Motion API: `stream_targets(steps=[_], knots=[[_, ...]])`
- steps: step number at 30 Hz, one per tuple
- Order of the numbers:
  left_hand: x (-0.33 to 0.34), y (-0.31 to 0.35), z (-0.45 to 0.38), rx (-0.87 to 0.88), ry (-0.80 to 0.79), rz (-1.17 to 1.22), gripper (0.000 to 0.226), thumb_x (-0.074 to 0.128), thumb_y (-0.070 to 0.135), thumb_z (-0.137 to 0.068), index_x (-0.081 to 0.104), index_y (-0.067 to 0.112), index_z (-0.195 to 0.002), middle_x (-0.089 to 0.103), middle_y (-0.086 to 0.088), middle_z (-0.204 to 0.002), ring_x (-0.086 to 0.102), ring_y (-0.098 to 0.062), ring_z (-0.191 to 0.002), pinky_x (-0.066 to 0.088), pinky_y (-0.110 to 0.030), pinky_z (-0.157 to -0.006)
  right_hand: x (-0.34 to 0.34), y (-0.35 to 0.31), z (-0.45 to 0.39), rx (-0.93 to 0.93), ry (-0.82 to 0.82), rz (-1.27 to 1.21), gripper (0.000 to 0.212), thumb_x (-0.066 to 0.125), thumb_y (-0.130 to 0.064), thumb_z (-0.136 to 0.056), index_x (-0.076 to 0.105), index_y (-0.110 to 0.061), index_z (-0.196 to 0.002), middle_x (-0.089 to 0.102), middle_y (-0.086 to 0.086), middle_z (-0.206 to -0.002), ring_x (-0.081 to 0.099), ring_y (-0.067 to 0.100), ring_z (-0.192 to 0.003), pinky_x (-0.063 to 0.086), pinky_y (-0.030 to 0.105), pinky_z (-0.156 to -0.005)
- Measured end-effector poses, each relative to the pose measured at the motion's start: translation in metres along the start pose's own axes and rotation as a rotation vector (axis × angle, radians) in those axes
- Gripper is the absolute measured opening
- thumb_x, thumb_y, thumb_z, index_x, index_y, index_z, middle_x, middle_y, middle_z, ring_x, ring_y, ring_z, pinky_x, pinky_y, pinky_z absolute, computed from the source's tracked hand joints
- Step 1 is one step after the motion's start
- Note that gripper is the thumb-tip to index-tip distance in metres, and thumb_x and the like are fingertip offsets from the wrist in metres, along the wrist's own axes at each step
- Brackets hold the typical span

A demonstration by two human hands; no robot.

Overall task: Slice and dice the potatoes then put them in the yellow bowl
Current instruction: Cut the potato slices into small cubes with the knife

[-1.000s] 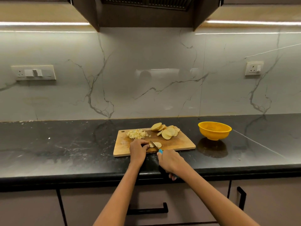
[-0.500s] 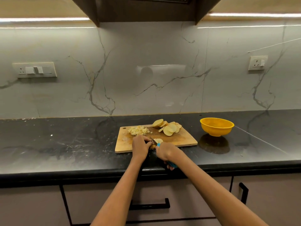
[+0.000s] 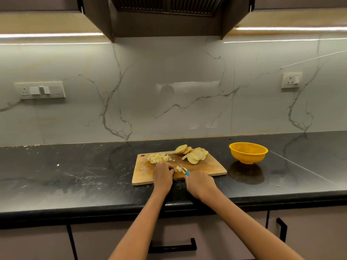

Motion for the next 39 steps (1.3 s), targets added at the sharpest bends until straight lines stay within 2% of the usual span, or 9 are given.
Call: stream_targets(steps=[6,10,13,16,21,25,29,35,39], knots=[[0.001,-0.005,-0.008,-0.022,-0.036,0.08,0.018,0.066,0.011,-0.085,0.072,0.006,-0.101,0.071,-0.007,-0.103,0.063,-0.016,-0.098,0.038,-0.016,-0.082,-0.005,0.014,0.004,0.286,-0.249,-0.354,0.034,0.035,-0.026,-0.101,0.05,-0.002,-0.081,0.059,0.011,-0.076,0.061,0.022,-0.065,0.053,0.029,-0.06],[-0.002,-0.004,-0.001,0.014,-0.076,0.111,0.009,0.074,0.012,-0.077,0.069,0.018,-0.073,0.066,-0.003,-0.075,0.053,-0.01,-0.075,0.032,-0.012,-0.06,0.001,-0.01,-0.01,0.301,-0.37,-0.544,0.028,0.032,-0.024,-0.102,0.044,0.001,-0.097,0.053,0.011,-0.075,0.053,0.017,-0.055,0.046,0.024,-0.044],[-0.004,-0.008,-0.005,-0.014,-0.039,0.107,0.047,0.072,0.006,-0.077,0.041,0.034,-0.056,0.044,0.014,-0.059,0.048,-0.011,-0.073,0.031,-0.015,-0.055,0.003,-0.022,-0.02,0.207,-0.341,-0.567,0.025,0.03,-0.024,-0.103,0.041,-0.002,-0.102,0.052,0.012,-0.075,0.054,0.017,-0.056,0.048,0.025,-0.049],[-0.012,-0.012,-0.008,-0.069,0.009,0.07,0.007,0.071,0.009,-0.08,0.071,0.011,-0.086,0.069,-0.004,-0.086,0.061,-0.019,-0.091,0.04,-0.02,-0.073,0.0,-0.013,-0.025,0.194,-0.266,-0.556,0.03,0.031,-0.028,-0.102,0.046,-0.003,-0.097,0.056,0.011,-0.076,0.056,0.017,-0.058,0.049,0.026,-0.053],[-0.017,-0.028,-0.018,-0.124,0.015,0.057,0.036,0.076,0.017,-0.075,0.068,0.001,-0.106,0.069,-0.013,-0.103,0.062,-0.023,-0.097,0.043,-0.026,-0.083,-0.002,0.001,-0.019,0.256,-0.257,-0.519,0.036,0.033,-0.03,-0.102,0.046,-0.004,-0.081,0.056,0.01,-0.074,0.056,0.018,-0.061,0.048,0.026,-0.055],[-0.012,-0.026,-0.016,-0.075,-0.021,0.076,0.015,0.079,0.019,-0.072,0.068,0.009,-0.07,0.066,-0.006,-0.074,0.058,-0.017,-0.074,0.033,-0.019,-0.062,0.007,-0.022,-0.026,0.181,-0.306,-0.462,0.032,0.033,-0.022,-0.102,0.043,-0.004,-0.077,0.056,0.012,-0.073,0.06,0.02,-0.066,0.053,0.028,-0.062],[-0.011,-0.027,-0.02,-0.053,0.002,0.042,0.049,0.076,0.016,-0.074,0.035,0.02,-0.047,0.036,0.007,-0.05,0.029,-0.005,-0.051,0.022,-0.02,-0.047,0.002,-0.033,-0.041,0.127,-0.306,-0.528,0.028,0.033,-0.024,-0.102,0.042,-0.003,-0.087,0.055,0.011,-0.074,0.054,0.015,-0.055,0.05,0.025,-0.051],[-0.007,-0.038,-0.037,-0.131,0.034,0.007,0.035,0.077,0.026,-0.074,0.067,0.005,-0.101,0.066,-0.006,-0.101,0.057,-0.02,-0.095,0.039,-0.025,-0.076,-0.008,-0.01,-0.059,0.06,-0.245,-0.556,0.033,0.032,-0.035,-0.103,0.042,-0.005,-0.111,0.055,0.007,-0.075,0.053,0.011,-0.052,0.046,0.02,-0.044],[-0.013,-0.05,-0.05,-0.176,0.085,0.091,0.036,0.078,0.02,-0.074,0.069,0.002,-0.104,0.068,-0.011,-0.106,0.061,-0.021,-0.098,0.038,-0.021,-0.078,-0.012,0.002,-0.072,0.0,-0.136,-0.565,0.035,0.031,-0.036,-0.103,0.047,-0.009,-0.086,0.055,0.005,-0.07,0.052,0.011,-0.051,0.047,0.019,-0.046]])
Point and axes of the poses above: each hand's wrist, its own z-axis away from the middle knuckle, its own x-axis out of the palm, y = z × x, the point moved 2 cm from there along -z, towards the middle knuckle
